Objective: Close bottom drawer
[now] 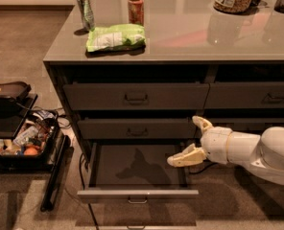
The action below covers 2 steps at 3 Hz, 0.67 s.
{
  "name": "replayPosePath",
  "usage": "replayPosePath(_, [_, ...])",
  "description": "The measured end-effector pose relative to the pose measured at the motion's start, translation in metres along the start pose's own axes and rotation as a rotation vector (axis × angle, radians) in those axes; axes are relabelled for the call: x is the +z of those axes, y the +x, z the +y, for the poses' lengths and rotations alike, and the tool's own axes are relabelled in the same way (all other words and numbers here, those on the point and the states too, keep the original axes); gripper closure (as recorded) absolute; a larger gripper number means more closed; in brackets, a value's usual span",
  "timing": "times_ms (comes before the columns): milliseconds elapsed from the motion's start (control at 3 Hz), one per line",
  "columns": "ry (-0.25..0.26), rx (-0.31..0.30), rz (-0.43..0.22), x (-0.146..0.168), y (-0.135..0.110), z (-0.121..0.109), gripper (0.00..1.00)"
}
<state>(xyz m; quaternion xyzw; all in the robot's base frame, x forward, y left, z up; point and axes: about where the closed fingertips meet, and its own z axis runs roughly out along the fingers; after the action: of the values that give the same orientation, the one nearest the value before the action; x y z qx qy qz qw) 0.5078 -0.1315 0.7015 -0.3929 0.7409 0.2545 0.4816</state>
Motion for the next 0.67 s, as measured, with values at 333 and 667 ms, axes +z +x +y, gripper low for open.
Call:
replayPosePath(333, [0.0,-0.001,0.0,0.0,-0.0005,0.0003,0.0])
replayPosePath(667, [-0.004,-0.001,0.032,0.0076,0.004,0.0025,0.0])
